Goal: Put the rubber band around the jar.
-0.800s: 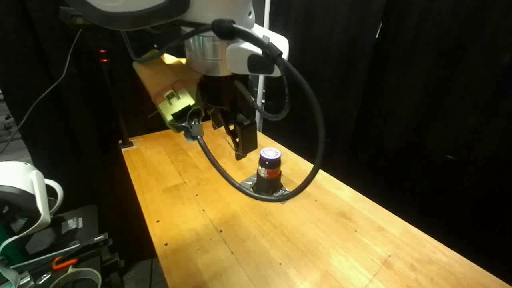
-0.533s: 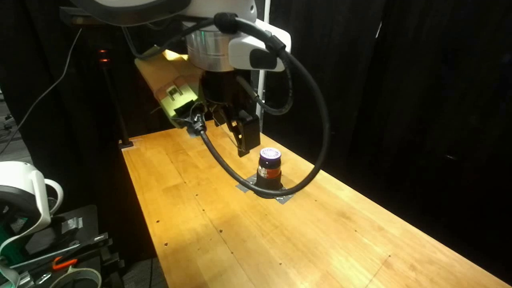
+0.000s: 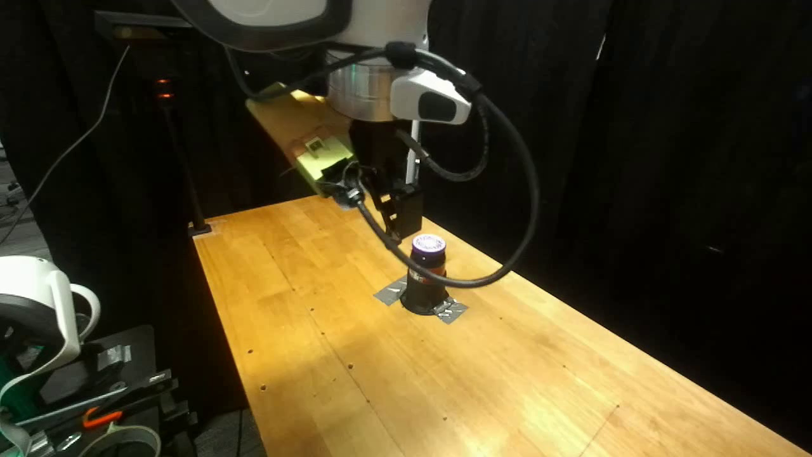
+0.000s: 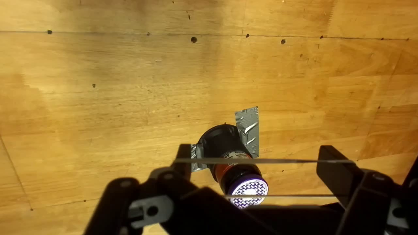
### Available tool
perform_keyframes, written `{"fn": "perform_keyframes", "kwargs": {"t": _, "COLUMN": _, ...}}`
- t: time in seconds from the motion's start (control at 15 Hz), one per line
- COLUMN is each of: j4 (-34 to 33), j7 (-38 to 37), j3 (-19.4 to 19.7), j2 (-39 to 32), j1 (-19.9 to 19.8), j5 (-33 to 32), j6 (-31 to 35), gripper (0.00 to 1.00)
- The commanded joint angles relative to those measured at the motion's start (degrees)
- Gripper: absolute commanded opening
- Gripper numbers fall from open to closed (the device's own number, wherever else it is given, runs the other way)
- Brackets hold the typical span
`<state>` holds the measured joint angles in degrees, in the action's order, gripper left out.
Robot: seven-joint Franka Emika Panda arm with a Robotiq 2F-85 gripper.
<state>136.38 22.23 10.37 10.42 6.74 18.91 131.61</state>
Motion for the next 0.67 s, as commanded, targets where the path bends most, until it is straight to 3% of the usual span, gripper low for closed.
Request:
{"fn": "perform_keyframes", "kwargs": {"t": 0.0, "j4": -14.4, "j7": 0.2, "j3": -3.6, "j2": -12.7, "j1": -1.1, "j5": -0.4, "j6": -6.9, "gripper": 1.00}}
{"fn": "perform_keyframes", "kwargs": {"t": 0.27, "j4": -27.5, "j7": -5.9, "j3": -7.7, "j2": -24.4, "j1": -2.7, "j5": -6.7, "j6": -12.7, "gripper": 1.00}}
{"fn": "perform_keyframes", "kwargs": {"t": 0.6, "j4": -43.3, "j7": -14.3, "j3": -9.8, "j2": -38.4, "j1": -2.3, "j5": -15.3, "j6": -17.9, "gripper": 1.00}}
